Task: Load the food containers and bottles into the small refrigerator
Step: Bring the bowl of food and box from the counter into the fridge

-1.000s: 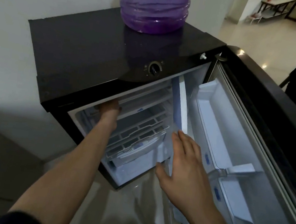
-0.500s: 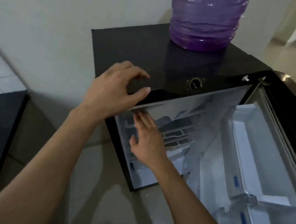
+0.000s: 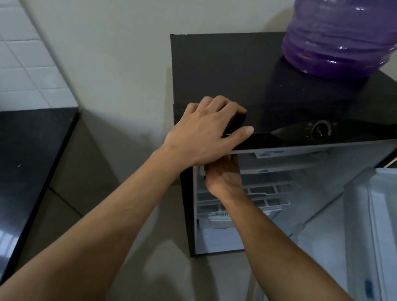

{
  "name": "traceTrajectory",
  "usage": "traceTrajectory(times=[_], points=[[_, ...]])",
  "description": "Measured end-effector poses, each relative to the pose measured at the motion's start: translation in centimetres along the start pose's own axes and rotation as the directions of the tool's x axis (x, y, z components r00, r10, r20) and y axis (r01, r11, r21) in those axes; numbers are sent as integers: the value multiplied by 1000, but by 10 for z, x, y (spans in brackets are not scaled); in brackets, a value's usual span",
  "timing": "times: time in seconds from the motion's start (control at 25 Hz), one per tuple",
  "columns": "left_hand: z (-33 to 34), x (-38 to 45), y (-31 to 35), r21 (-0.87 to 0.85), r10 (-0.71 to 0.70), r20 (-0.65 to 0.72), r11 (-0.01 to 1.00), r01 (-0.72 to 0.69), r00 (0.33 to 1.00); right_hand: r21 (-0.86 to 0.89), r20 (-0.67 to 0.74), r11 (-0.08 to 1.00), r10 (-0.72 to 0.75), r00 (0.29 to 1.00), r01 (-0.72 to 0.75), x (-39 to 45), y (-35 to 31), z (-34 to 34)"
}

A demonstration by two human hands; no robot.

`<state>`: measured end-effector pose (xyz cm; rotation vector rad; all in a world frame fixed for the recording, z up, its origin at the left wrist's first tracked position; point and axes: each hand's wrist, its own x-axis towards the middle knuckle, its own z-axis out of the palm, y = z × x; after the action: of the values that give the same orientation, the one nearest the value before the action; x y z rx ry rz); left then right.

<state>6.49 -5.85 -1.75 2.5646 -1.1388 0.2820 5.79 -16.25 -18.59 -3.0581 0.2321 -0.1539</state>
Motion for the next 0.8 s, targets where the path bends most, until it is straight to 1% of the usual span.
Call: traceTrajectory(times=[0.12,0.2,0.32,0.4,0.44,0.48,0.56,0.6,0.64,0.68,0.72,0.8], points=[[2,1,1,3,5,7,1000,-5,1000,-30,36,999,-12,999,14,2,2,-6],[0,-1,0,-8,7,8,1000,-7,1000,-15,51,999,-40,998,41,-6,3,-13],[-2,-6,2,11,-3,-20,1000,3,1000,43,-16,998,-44,999,45,-25,9,-25],[0,-17,9,28,-46,-93,998,48,995,79,-27,996,-29,999,31,-43,12,-28],[2,-29,12,-4,-76,-156,997,76,985,117,-11,993,-13,1000,14,-55,13,-29],[5,-47,17,-65,-105,-229,994,93,968,162,25,987,3,1000,-7,-67,13,-29],[14,-93,22,-200,-195,-332,971,133,923,233,196,971,10,981,-57,-87,11,-25],[18,-121,20,-240,-245,-355,956,165,902,229,297,972,-10,955,-61,-96,7,-21],[23,-150,15,-275,-306,-344,937,216,888,224,368,974,-54,928,-32,-105,0,-19],[27,-180,7,-304,-380,-297,907,291,876,214,440,977,-99,892,2,-114,-13,-20],[30,-210,-1,-330,-460,-222,865,378,860,211,498,976,-147,855,45,-123,-28,-19],[33,-272,-10,-336,-579,-57,778,531,813,212,576,968,-235,783,135,-139,-69,-16]])
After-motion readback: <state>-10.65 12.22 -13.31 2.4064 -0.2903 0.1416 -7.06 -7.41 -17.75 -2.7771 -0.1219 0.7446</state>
